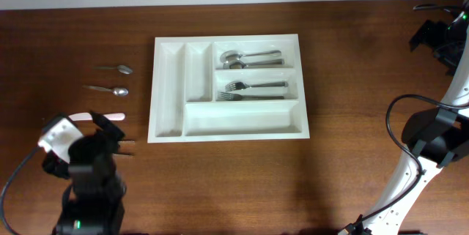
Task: Pack container
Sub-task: 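Raise the left gripper from rest toward the long metal tongs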
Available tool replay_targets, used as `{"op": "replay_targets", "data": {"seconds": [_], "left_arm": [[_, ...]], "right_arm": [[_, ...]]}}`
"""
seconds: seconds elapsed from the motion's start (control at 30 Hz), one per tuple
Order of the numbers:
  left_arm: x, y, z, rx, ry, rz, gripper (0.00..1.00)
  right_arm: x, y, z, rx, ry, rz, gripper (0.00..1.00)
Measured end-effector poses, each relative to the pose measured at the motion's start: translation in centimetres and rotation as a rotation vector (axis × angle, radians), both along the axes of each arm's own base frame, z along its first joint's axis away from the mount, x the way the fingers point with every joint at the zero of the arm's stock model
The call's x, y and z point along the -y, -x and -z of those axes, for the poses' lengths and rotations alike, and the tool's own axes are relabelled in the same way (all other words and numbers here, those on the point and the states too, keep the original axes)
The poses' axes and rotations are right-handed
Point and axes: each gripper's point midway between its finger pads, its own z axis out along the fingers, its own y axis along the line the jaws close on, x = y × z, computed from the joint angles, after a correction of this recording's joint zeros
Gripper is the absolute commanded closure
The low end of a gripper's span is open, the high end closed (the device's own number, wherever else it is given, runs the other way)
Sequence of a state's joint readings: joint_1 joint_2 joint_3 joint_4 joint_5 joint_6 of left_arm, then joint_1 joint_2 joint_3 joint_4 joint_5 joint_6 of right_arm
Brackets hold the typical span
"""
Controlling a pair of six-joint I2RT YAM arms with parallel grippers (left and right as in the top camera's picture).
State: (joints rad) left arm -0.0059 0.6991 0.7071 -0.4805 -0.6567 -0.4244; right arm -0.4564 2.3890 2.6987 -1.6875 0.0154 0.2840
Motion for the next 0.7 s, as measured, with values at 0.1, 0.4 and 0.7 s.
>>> {"op": "replay_targets", "data": {"seconds": [0.1,0.4,0.7], "left_arm": [[-0.9,-0.8,0.5,-0.039,-0.026,-0.060,0.01],[1.6,-2.0,-0.1,-0.095,-0.048,0.056,0.01],[4.3,-0.8,-3.6,0.032,-0.024,0.220,0.01]], "right_arm": [[0.0,0.0,0.0,0.000,0.000,0.000,0.01],[0.0,0.0,0.0,0.001,-0.002,-0.001,0.01],[0.0,0.0,0.0,0.001,-0.002,-0.001,0.01]]}}
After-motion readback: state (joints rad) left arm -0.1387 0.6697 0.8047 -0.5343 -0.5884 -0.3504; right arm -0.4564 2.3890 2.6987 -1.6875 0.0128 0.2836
